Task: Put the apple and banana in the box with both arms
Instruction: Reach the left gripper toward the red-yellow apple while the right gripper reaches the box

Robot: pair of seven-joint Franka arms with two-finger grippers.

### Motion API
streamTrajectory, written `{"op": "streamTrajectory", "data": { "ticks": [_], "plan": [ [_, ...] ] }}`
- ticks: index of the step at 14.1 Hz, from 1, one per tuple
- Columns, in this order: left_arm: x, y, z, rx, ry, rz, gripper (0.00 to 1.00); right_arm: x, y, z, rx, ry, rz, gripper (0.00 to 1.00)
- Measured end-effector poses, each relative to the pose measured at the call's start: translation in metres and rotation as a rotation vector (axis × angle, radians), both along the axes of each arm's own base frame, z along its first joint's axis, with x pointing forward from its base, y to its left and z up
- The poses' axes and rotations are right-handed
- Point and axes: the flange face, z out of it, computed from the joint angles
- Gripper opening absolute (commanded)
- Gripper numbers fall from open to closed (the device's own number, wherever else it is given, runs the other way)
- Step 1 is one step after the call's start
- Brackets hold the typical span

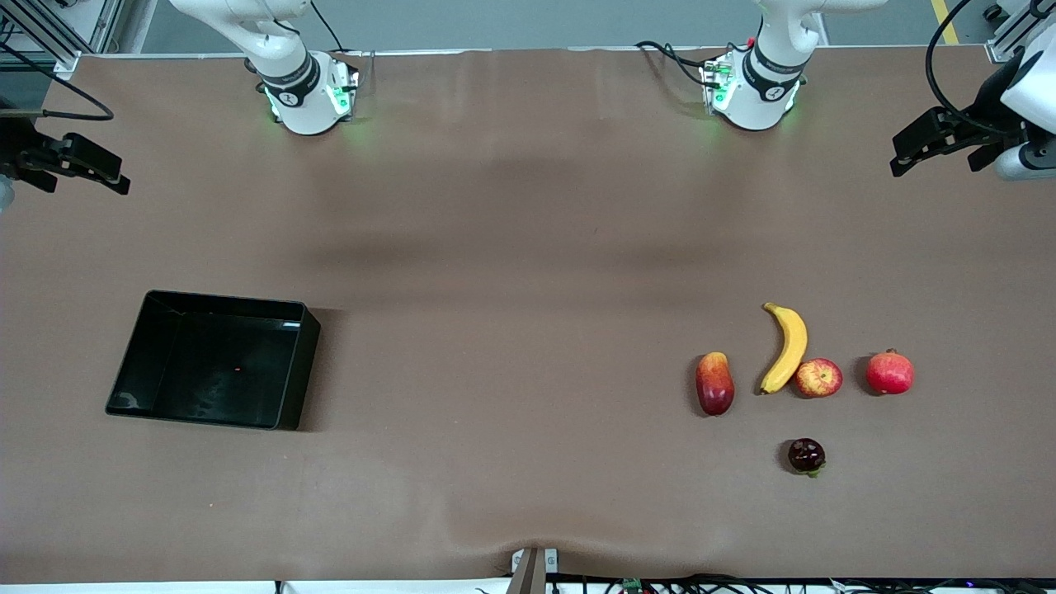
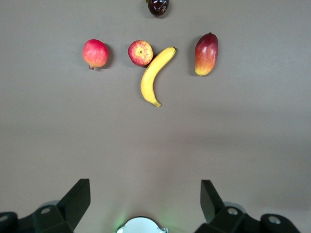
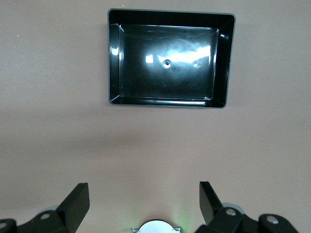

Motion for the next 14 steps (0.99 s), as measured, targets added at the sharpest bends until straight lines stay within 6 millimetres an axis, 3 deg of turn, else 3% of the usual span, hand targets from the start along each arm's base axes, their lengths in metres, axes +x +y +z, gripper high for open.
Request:
{"op": "streamTrajectory", "data": {
  "ticks": [4, 7, 9, 11, 14],
  "plan": [
    [0.0, 0.0, -0.001, 0.0, 0.002, 0.0, 1.0, 0.0, 0.0, 0.0, 0.0, 0.0, 0.0, 1.0],
    [0.013, 0.0, -0.022, 0.003, 0.041, 0.002, 1.0, 0.0, 0.0, 0.0, 0.0, 0.001, 0.0, 1.0],
    [0.035, 0.0, -0.059, 0.016, 0.071, 0.005, 1.0, 0.0, 0.0, 0.0, 0.0, 0.001, 0.0, 1.0],
    [0.061, 0.003, -0.108, 0.053, 0.062, 0.013, 1.0, 0.0, 0.0, 0.0, 0.0, 0.002, 0.0, 1.0],
    [0.09, 0.008, -0.178, 0.067, 0.028, 0.146, 1.0, 0.0, -0.001, 0.0, 0.0, 0.0, -0.003, 1.0]
  ]
}}
